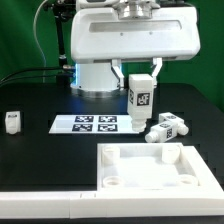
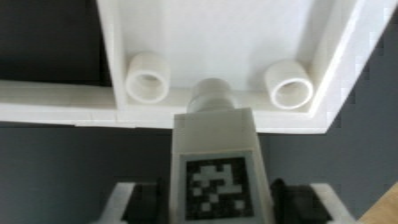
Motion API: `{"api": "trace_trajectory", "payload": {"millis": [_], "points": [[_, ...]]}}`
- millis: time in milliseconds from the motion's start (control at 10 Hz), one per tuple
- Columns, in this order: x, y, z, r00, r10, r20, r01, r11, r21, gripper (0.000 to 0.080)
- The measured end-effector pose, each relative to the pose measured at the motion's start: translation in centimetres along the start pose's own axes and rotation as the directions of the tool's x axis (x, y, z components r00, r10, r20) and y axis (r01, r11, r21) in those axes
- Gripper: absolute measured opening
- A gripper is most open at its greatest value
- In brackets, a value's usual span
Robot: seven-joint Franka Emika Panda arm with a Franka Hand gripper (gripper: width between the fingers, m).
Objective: Assemble one leg
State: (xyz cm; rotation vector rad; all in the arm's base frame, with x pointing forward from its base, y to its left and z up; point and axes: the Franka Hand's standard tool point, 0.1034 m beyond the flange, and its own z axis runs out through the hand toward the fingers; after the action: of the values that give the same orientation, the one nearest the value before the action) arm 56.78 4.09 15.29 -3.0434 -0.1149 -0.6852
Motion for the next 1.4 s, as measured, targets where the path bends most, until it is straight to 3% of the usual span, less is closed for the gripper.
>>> {"api": "trace_trajectory", "payload": {"millis": [300, 600, 1100, 1200, 1400], "points": [[0.7, -0.4, 0.9, 1.000, -0.005, -0.002, 0.005, 1.000, 0.002, 0.0281], [3.2, -4.2, 4.3, 0.997, 0.055, -0.050, -0.054, 0.998, 0.019, 0.0281], [3.0, -3.9, 4.4, 0.997, 0.048, -0.055, -0.047, 0.999, 0.015, 0.0281], [2.3, -3.8, 4.7, 0.995, 0.038, -0.096, -0.038, 0.999, 0.002, 0.0281], [1.6, -5.0, 6.2, 0.996, 0.023, -0.085, -0.023, 1.000, 0.004, 0.0281]]}}
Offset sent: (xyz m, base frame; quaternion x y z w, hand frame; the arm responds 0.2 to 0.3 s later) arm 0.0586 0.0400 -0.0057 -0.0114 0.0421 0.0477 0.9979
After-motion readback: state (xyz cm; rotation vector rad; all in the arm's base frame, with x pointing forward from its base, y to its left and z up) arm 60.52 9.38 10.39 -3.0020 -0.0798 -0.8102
